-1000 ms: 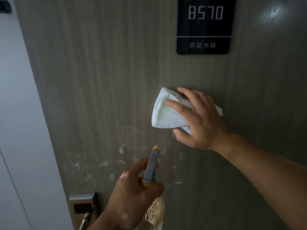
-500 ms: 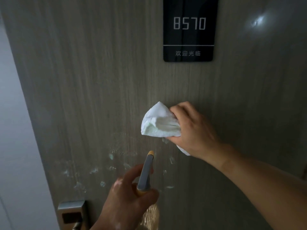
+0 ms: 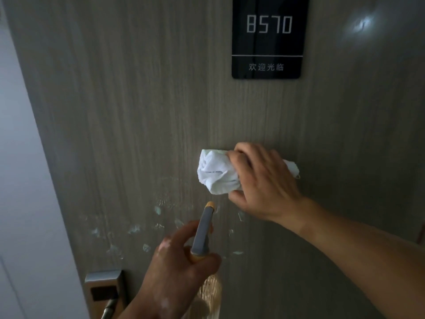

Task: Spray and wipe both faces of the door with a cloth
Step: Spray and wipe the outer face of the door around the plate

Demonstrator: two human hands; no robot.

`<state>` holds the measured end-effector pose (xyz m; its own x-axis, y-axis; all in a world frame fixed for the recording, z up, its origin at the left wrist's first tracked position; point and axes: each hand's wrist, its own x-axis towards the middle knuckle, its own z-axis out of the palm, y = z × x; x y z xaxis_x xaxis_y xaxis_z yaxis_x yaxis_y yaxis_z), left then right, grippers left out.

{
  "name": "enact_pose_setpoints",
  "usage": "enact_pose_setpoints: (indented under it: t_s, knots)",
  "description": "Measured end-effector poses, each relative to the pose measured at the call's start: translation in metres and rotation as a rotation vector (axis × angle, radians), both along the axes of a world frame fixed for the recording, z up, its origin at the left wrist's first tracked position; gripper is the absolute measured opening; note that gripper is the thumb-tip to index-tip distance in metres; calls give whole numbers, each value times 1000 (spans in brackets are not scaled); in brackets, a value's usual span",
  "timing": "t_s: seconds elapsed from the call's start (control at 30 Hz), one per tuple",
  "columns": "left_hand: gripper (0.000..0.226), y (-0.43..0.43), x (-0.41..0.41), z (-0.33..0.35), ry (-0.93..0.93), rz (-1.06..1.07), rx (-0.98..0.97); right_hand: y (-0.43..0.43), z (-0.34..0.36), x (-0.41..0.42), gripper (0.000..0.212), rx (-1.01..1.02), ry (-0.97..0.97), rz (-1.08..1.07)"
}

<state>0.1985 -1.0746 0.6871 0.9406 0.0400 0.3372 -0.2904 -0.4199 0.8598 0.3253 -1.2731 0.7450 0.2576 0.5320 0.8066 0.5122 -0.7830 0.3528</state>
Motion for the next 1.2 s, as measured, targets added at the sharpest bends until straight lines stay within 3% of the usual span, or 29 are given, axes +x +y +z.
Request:
enact_pose_setpoints:
  t_s: [0.17, 0.33, 0.5, 0.67, 0.97, 1.2]
  knots:
    - [43, 3, -1, -5, 4, -12, -13, -11, 11, 1, 41, 10, -150, 87]
    - [37, 6, 7, -8, 32, -32, 26, -15, 39, 3, 29, 199, -342, 30]
    - [38, 4, 13, -6, 31, -23, -3, -5, 17, 17, 37, 200, -242, -12]
    - [39, 4, 16, -4, 20, -46, -10, -9, 22, 14, 63, 168, -144, 10]
    - [44, 2, 18, -2, 22, -78, -43, -7, 31, 24, 44, 231, -235, 99]
    - [42, 1, 18, -1, 15, -80, -20, -10, 34, 28, 49, 188, -294, 165]
